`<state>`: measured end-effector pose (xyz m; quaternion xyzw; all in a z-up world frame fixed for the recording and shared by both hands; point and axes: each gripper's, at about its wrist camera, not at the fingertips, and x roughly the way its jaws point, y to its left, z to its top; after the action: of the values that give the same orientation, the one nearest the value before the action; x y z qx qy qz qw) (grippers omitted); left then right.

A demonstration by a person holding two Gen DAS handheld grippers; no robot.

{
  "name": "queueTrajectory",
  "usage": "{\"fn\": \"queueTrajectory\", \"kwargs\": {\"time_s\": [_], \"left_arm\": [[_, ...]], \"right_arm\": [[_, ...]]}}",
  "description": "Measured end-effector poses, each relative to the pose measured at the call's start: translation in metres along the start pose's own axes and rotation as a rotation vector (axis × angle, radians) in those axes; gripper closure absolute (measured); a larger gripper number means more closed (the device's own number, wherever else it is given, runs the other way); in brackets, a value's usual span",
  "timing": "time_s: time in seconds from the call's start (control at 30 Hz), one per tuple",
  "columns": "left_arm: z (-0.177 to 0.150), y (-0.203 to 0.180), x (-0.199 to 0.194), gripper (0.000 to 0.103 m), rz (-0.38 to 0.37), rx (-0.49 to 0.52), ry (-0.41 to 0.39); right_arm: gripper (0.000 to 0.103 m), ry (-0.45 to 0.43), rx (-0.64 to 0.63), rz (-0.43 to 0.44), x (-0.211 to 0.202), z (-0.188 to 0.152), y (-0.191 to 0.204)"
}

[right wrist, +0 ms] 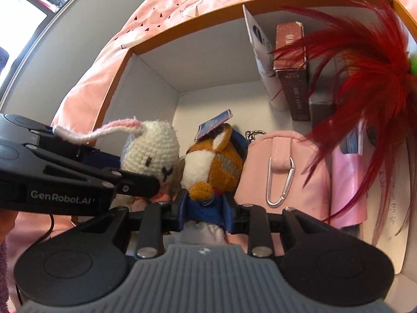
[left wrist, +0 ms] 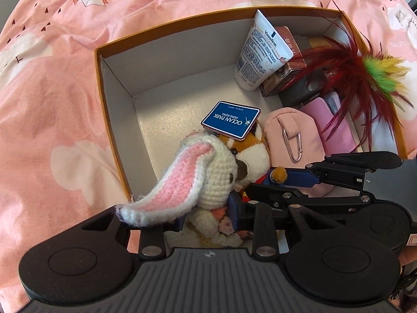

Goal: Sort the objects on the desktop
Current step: 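Lift the bunny and duck plush over the orange box with both tools, then lower both plush toys into the box and open both tools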

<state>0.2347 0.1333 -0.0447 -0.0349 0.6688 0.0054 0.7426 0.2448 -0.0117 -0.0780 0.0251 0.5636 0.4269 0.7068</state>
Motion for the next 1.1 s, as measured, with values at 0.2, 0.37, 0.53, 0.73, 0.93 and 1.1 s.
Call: {"fn": "queueTrajectory", "kwargs": {"time_s": [0.2, 0.37, 0.53, 0.73, 0.93, 1.1], "left_arm": [[-0.002, 0.002, -0.006, 0.059, -0.014, 0.014, -0.017], [-0.003, 0.008, -0.022, 0.05, -0.025, 0.002, -0.044], [-0.001, 0.009, -0.04, 0.061, -0.032, 0.011, -0.128], [0.005, -0.013, -0.027, 0.068, 0.04, 0.109, -0.173], [0.01, -0.015, -0.004, 0.069, 0.097, 0.102, -0.154], [0.018, -0.011, 0.006, 0.07, 0.108, 0.083, -0.12]], "right_arm": [[0.064, -0.013, -0.063, -0.007, -0.012, -0.002, 0.003], [0.06, -0.008, -0.126, -0.01, -0.016, -0.005, 0.007], [0.071, 0.007, -0.139, -0.003, -0.011, -0.008, 0.011], [0.072, 0.017, -0.105, 0.004, -0.01, -0.009, 0.004], [0.073, 0.001, -0.018, 0.011, -0.012, -0.011, -0.004], [0.071, 0.006, -0.029, 0.002, -0.009, -0.009, -0.001]]}}
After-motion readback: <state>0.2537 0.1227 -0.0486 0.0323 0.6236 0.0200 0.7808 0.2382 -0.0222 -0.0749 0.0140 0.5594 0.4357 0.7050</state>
